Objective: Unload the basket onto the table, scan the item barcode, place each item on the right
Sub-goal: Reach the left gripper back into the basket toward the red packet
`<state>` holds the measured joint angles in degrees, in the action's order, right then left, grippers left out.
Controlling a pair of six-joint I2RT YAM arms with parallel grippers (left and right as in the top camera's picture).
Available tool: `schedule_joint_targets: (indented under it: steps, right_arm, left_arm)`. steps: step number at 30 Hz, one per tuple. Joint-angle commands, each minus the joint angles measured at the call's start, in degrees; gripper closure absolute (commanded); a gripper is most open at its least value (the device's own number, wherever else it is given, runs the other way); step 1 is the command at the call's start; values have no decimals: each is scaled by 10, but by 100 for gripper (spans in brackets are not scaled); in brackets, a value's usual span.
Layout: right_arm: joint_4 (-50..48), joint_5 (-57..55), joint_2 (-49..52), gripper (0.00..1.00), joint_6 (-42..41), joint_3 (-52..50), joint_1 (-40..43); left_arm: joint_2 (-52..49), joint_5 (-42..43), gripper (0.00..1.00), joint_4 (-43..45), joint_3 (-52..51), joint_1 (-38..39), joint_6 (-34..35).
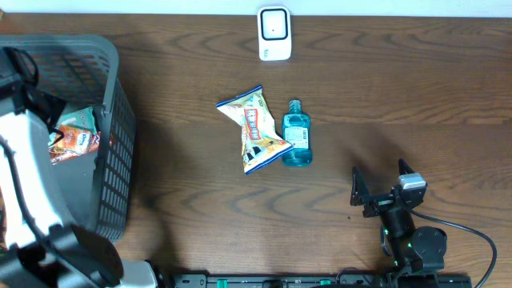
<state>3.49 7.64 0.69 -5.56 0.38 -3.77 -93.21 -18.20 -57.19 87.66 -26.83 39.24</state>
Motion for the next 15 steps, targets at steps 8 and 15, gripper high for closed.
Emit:
schedule_joint_targets:
  steps: [8, 15]
  right_arm:
    - [2, -5, -3, 1, 5, -1, -3]
    - [2, -5, -3, 1, 5, -1, -3]
  left_arm:
    - [-149, 18, 2, 16, -2, 0, 61]
    - [-228, 93, 2, 72, -2, 0, 39]
